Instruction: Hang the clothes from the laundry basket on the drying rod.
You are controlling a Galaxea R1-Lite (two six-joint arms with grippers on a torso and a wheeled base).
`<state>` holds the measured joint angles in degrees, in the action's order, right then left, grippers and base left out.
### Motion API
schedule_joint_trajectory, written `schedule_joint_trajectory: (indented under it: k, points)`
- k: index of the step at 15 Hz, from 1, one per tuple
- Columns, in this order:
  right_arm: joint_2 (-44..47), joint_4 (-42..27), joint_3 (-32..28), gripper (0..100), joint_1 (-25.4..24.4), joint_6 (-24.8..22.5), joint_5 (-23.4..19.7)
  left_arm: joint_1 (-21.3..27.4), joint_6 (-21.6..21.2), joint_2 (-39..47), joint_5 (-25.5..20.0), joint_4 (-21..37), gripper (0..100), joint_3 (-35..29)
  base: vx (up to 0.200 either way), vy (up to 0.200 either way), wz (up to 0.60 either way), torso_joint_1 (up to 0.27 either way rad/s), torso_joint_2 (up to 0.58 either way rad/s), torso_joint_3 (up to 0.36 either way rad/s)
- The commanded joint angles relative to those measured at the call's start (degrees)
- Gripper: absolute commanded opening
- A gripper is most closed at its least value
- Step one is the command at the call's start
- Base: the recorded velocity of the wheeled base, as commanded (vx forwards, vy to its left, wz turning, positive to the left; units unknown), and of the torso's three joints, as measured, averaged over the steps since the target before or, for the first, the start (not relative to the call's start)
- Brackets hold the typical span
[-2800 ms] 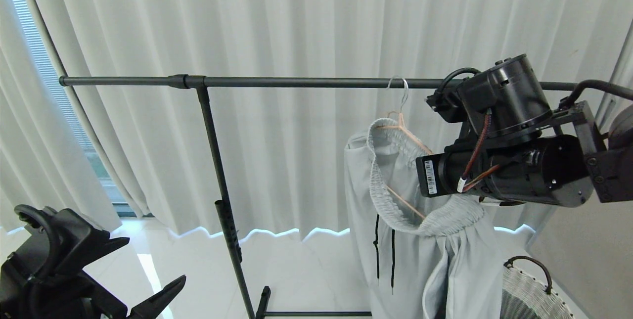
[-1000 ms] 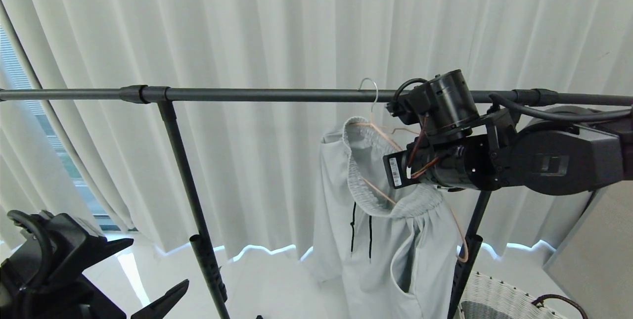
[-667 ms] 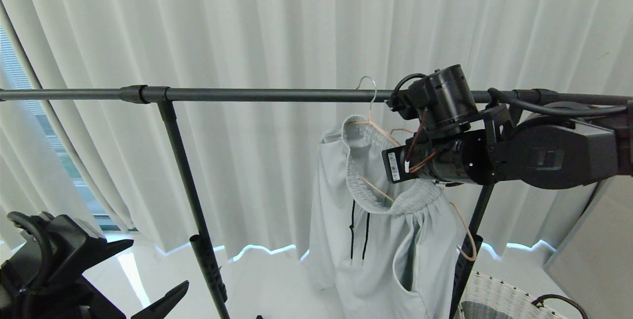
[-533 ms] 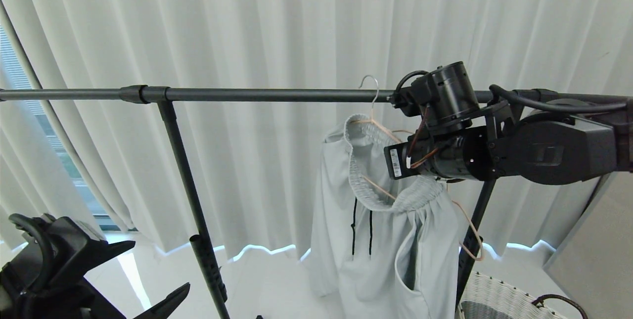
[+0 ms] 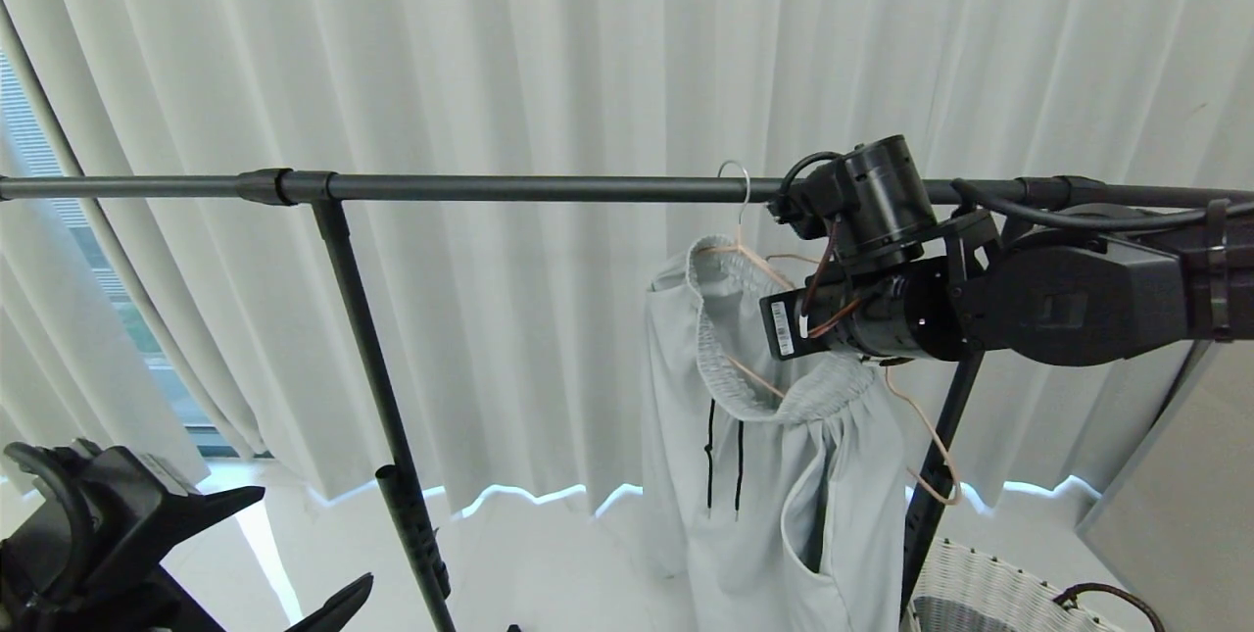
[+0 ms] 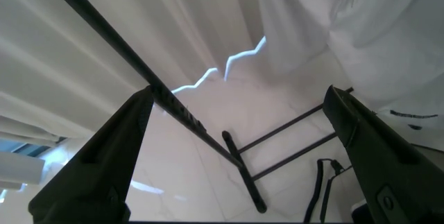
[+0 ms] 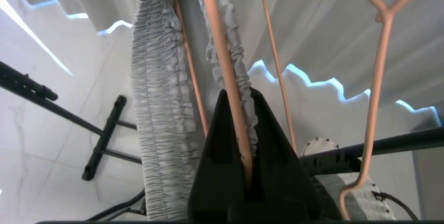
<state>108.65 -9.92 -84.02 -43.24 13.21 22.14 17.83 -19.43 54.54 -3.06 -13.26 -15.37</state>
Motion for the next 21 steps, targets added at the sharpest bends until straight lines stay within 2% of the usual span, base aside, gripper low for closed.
schedule_joint_trajectory:
  k: [1, 2, 3, 9, 14, 17, 19, 21]
  points:
    - [0.2, 0.0, 0.1, 0, -0.2, 0.0, 0.0, 0.0, 0.0, -0.7, 0.0, 0.0, 100, 0.2, 0.000, 0.000, 0.00, 0.000, 0.00, 0.000]
    - [0.2, 0.0, 0.0, 0, -0.1, 0.0, 0.0, 0.0, 0.0, -0.7, 0.0, 0.0, 100, 0.3, 0.000, 0.000, 0.00, 0.000, 0.00, 0.000]
    - [0.2, 0.1, 0.0, 100, -0.1, 0.0, 0.0, 0.0, 0.0, -0.7, 0.0, 0.0, 100, 0.3, 0.000, 0.000, 0.00, 0.000, 0.00, 0.000]
    - [-2.2, 0.2, 0.3, 100, -0.2, 0.3, 0.1, -0.1, 0.1, -0.7, 0.0, 0.0, 100, 0.5, 0.000, 0.000, 0.00, 0.000, 0.00, 0.000]
    - [-13.2, -0.5, 3.1, 100, -0.3, 2.1, 0.0, -3.4, 0.4, 0.0, 0.2, 0.0, 100, 0.5, 0.000, 0.000, 0.00, 0.000, 0.00, 0.000]
    - [-21.6, -9.5, 5.5, 100, 1.9, 1.5, 0.5, -6.8, 0.3, 0.0, 0.2, 0.0, 100, 1.3, -0.133, 0.000, 0.00, 0.003, 0.00, 0.000]
    - [-25.3, -15.0, 6.1, 100, 4.8, 0.0, 0.9, -9.0, 0.3, 0.0, 0.2, 0.0, 100, 2.0, -0.200, 0.000, 0.00, 0.012, 0.00, 0.002]
    - [-29.1, -15.9, 11.1, 100, 10.5, -6.6, 2.3, -11.2, 0.3, 0.6, 0.2, 0.0, 100, 2.3, -0.200, 0.000, 0.00, -0.010, 0.00, 0.007]
